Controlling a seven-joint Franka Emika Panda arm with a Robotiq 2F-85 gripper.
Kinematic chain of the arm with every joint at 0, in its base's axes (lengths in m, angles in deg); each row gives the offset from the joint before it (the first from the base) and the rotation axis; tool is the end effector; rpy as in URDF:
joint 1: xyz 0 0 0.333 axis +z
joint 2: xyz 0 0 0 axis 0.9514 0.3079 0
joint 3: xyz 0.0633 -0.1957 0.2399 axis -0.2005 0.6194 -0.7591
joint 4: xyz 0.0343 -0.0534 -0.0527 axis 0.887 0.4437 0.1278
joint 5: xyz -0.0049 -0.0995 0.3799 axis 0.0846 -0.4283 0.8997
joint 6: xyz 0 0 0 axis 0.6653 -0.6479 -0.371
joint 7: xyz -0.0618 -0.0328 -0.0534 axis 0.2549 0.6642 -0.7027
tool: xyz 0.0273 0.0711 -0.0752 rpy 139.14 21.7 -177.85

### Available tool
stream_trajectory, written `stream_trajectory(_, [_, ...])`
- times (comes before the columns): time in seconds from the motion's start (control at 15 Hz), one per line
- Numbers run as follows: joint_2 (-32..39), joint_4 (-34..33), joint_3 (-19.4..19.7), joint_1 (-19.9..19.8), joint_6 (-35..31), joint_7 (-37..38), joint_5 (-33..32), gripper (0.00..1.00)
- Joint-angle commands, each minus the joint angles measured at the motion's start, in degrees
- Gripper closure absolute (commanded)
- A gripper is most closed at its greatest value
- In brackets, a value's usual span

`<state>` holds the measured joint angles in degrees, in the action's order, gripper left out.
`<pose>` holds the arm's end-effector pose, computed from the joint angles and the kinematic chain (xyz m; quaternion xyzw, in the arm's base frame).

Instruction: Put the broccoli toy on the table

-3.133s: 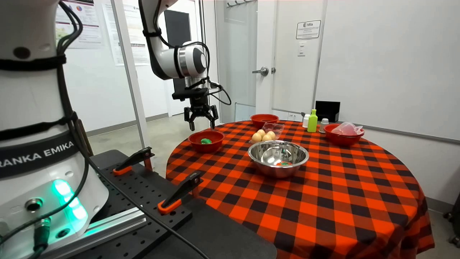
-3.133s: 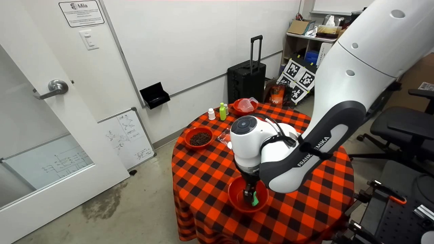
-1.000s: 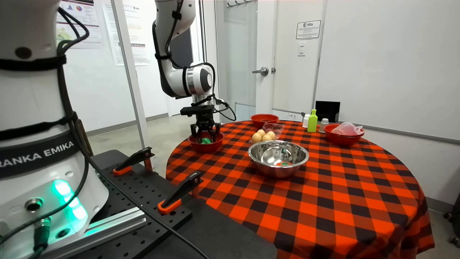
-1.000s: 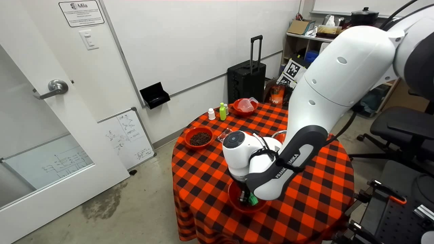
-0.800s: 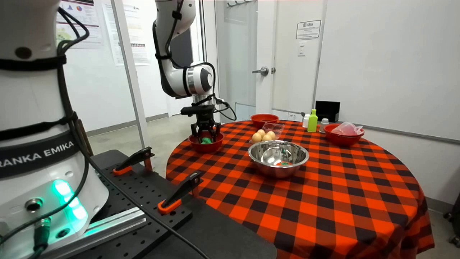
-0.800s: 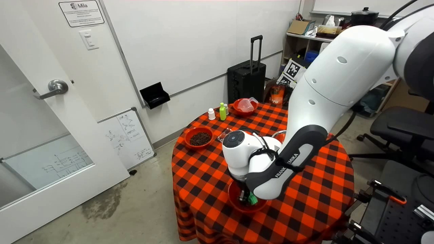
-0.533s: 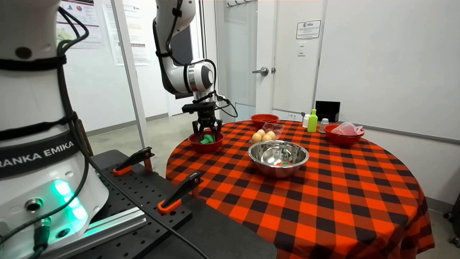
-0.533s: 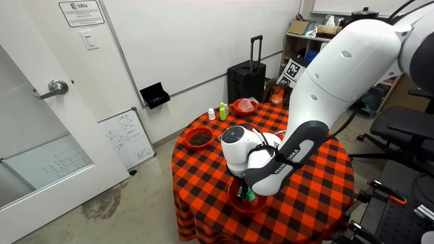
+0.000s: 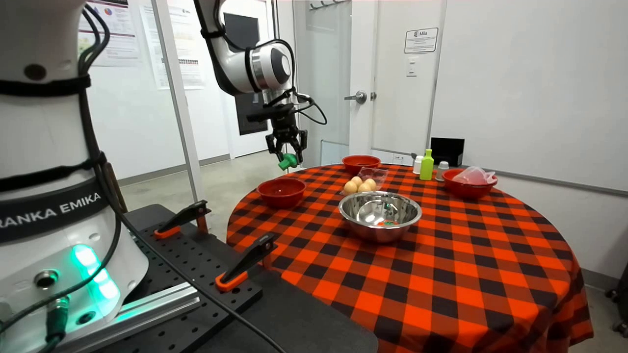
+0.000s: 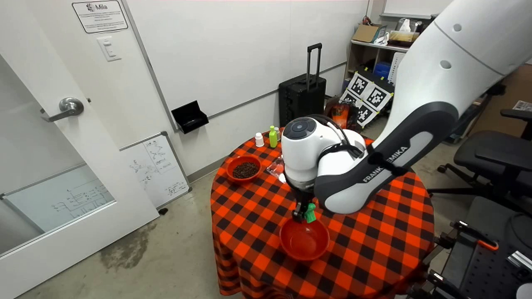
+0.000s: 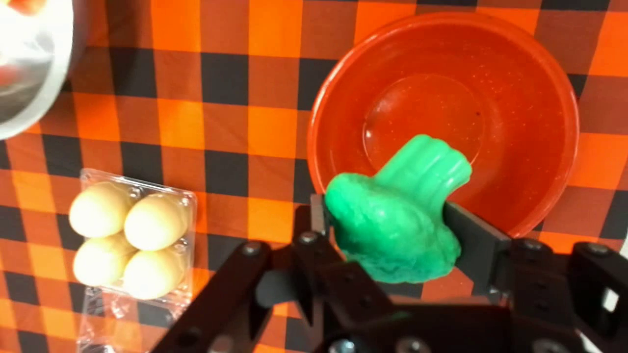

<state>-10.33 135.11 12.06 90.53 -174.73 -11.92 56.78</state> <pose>0.5472 0.1809 0.1615 0.9834 0.1590 0.0076 0.0866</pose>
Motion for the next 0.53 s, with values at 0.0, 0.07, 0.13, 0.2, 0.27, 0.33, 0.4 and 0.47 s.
stream_trajectory(0.0, [-7.60,8.53,3.03,1.10,-0.16,5.09,-2.27,0.69])
stream_trajectory(0.07, [-8.64,10.15,3.61,0.70,-0.21,6.09,-2.81,0.69])
stream_trajectory(0.13, [-9.43,11.76,4.32,0.26,-0.26,7.23,-3.33,0.69])
stream_trajectory(0.2, [-10.02,13.16,4.93,-0.19,-0.25,8.25,-3.63,0.69])
stream_trajectory(0.27, [-10.41,14.70,5.54,-0.78,-0.39,9.15,-3.71,0.69])
stream_trajectory(0.33, [-10.62,15.94,6.07,-1.30,-0.47,9.95,-3.73,0.69])
stream_trajectory(0.4, [-10.46,17.01,6.51,-1.93,-0.66,10.43,-3.45,0.69])
stream_trajectory(0.47, [-10.17,17.77,6.80,-2.53,-0.85,10.73,-3.17,0.69])
